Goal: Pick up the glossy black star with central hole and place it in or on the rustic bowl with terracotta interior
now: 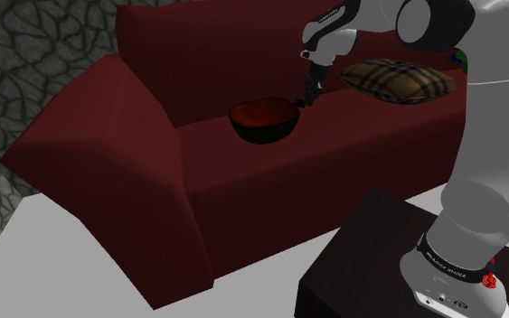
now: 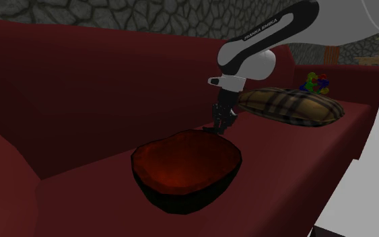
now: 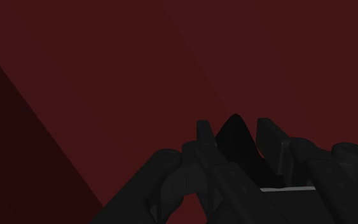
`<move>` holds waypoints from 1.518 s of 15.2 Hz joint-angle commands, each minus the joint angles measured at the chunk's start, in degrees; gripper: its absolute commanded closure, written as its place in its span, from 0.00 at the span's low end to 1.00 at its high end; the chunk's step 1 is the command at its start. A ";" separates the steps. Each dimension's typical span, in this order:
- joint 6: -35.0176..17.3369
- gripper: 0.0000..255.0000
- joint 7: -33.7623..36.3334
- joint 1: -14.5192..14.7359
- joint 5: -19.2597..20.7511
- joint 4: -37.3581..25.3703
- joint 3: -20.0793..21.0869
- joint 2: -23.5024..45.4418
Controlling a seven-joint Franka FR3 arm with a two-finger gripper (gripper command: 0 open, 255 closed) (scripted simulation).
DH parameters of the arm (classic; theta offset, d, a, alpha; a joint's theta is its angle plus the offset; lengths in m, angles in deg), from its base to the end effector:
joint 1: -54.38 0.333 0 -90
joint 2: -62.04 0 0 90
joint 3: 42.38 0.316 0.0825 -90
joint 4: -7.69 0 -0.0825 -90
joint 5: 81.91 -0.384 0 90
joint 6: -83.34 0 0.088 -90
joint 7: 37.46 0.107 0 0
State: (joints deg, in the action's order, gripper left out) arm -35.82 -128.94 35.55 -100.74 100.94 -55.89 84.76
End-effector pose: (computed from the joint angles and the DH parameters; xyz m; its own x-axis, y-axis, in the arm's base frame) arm 0.5875 -0.3308 0.4040 0.6021 0.7721 0.2035 0.7792 -0.6238 0.0613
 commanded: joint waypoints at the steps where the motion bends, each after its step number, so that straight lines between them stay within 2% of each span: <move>1: -0.02 1.00 -0.08 -0.06 0.02 0.25 -0.01 0.33; 4: -0.01 1.00 0.02 0.01 0.04 0.18 0.01 0.37; 23: 12.94 1.00 3.31 -0.31 2.04 -10.54 -0.73 -2.28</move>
State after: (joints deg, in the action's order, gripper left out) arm -23.54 -125.75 35.29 -98.75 91.02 -56.60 82.51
